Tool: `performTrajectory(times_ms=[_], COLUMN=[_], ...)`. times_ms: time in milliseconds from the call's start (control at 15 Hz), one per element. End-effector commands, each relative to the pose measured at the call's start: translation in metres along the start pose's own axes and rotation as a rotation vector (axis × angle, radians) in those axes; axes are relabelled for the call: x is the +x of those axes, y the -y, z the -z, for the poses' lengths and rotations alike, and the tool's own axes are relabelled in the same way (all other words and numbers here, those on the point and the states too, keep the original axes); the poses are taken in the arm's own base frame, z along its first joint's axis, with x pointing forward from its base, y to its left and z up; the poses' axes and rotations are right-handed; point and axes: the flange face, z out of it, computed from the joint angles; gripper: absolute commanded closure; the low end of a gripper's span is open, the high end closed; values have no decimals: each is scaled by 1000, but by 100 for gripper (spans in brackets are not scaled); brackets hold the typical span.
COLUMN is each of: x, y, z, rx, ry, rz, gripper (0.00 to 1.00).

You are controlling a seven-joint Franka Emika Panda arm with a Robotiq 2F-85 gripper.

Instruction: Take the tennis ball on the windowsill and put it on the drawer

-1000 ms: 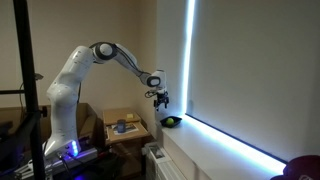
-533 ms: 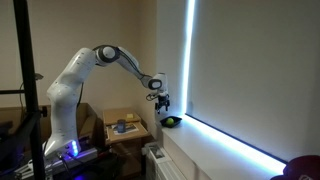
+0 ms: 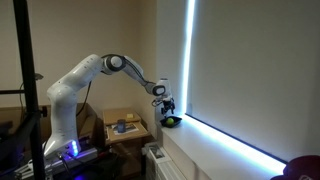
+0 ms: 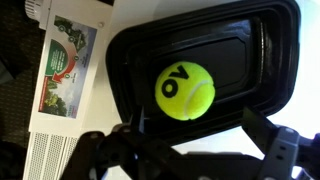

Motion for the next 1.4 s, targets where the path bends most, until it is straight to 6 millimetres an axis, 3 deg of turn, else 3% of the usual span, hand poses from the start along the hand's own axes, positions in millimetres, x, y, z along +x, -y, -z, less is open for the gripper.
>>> performTrajectory(times_ms=[0, 400, 800, 867, 933, 1200, 1333], x=[3, 3, -1, -1, -1, 1, 0], y=[2, -1, -1, 0, 0, 2, 1], z=[-5, -39, -53, -53, -53, -52, -51], rx=[2, -35, 15, 22, 26, 37, 41], ry=[-6, 11, 67, 76, 80, 71, 65], rz=[-2, -32, -80, -88, -92, -117, -132], gripper=[0, 0, 0, 10, 26, 54, 58])
